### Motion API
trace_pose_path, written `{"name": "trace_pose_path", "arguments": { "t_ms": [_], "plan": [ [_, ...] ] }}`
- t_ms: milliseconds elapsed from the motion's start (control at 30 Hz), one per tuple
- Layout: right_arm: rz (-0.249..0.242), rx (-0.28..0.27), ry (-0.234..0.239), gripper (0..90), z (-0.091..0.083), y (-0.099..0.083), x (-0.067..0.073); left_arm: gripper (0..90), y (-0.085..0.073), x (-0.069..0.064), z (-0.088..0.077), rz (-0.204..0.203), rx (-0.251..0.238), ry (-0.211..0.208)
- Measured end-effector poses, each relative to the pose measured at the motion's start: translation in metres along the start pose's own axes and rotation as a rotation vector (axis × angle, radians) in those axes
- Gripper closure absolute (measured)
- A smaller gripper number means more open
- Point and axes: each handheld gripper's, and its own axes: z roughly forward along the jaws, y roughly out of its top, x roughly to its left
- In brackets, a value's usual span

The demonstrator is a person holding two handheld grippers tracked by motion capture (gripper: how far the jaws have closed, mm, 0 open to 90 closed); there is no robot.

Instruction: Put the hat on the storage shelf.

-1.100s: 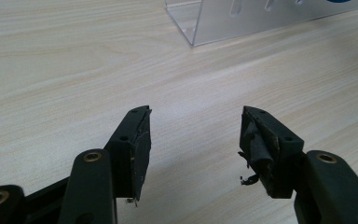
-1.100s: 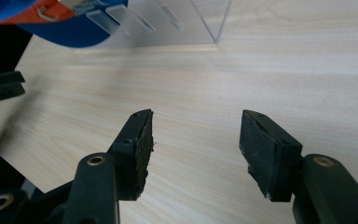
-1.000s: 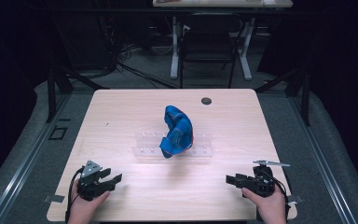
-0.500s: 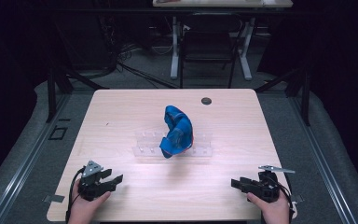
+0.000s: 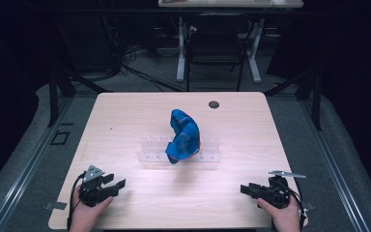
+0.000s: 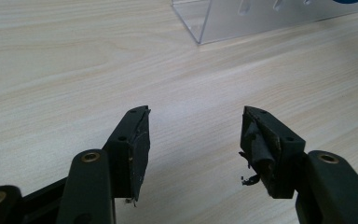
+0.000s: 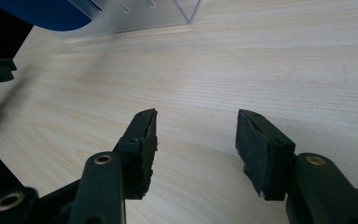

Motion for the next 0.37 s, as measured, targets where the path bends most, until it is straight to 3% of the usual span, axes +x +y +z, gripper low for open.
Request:
{"name": "trace_pose_path", "arguments": {
  "t_ms": [67,267,333,367],
  "plan": [
    [0.008,0.032,0.038,54.7,0.0017,0.0003,0.0016,42.9,-0.0001,0.0009,-0.0001,-0.001,0.003,0.005],
    [-0.059,0.018,0.058,57.0,0.0061,0.0002,0.007,42.8,0.0005,0.0019,-0.001,-0.006,-0.005,0.005],
    [-0.055,0.012,0.071,60.8,0.0061,0.0002,0.0074,42.6,0.0009,0.0022,-0.0011,-0.005,-0.007,0.005],
    [-0.031,0.003,0.154,67.1,0.0056,0.0007,0.0081,42.7,0.0011,0.0022,-0.0013,-0.004,-0.008,0.006]
  ]
}}
